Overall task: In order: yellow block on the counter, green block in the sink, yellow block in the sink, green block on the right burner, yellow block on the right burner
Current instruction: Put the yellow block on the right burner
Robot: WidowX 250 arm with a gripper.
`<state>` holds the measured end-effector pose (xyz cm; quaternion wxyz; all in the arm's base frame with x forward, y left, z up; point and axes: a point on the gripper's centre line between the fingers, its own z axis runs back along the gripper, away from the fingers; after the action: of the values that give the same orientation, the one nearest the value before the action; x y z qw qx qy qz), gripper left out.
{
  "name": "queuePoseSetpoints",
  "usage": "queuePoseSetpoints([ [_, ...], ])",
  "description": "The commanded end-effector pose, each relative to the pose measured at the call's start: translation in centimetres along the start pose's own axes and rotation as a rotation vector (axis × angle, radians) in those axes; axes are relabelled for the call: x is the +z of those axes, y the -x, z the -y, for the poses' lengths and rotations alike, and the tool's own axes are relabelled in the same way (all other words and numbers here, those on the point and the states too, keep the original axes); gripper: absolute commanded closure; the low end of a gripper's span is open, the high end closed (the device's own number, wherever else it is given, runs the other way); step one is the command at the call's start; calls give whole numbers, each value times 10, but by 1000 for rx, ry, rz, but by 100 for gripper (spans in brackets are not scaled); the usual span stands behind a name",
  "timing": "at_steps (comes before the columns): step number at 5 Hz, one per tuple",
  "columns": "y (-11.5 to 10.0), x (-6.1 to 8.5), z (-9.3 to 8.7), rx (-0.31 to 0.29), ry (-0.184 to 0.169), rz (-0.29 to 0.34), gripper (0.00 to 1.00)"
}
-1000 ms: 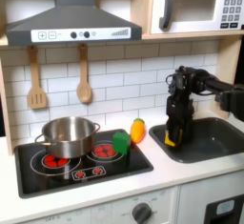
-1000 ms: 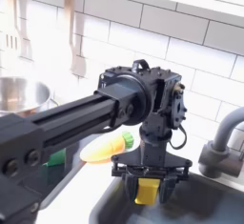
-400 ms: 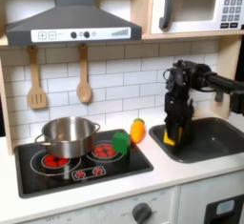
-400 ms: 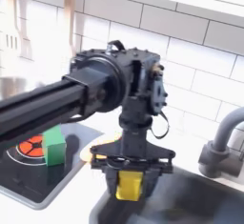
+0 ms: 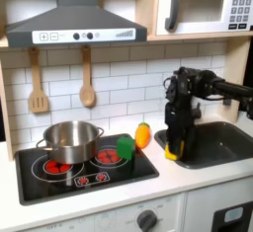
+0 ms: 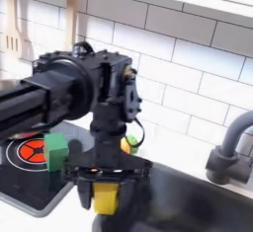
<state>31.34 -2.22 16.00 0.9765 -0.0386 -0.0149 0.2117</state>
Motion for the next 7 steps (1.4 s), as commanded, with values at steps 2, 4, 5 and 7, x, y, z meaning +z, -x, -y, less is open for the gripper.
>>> queuePoseSetpoints([
  [2,3,2,-18,52,-8,21,100],
  [4,-21,10,-41,169,-21,76,100],
  [5,-26,7,-53,211,-32,67,100],
  [7,-31,5,-64,243,-53,68,100],
])
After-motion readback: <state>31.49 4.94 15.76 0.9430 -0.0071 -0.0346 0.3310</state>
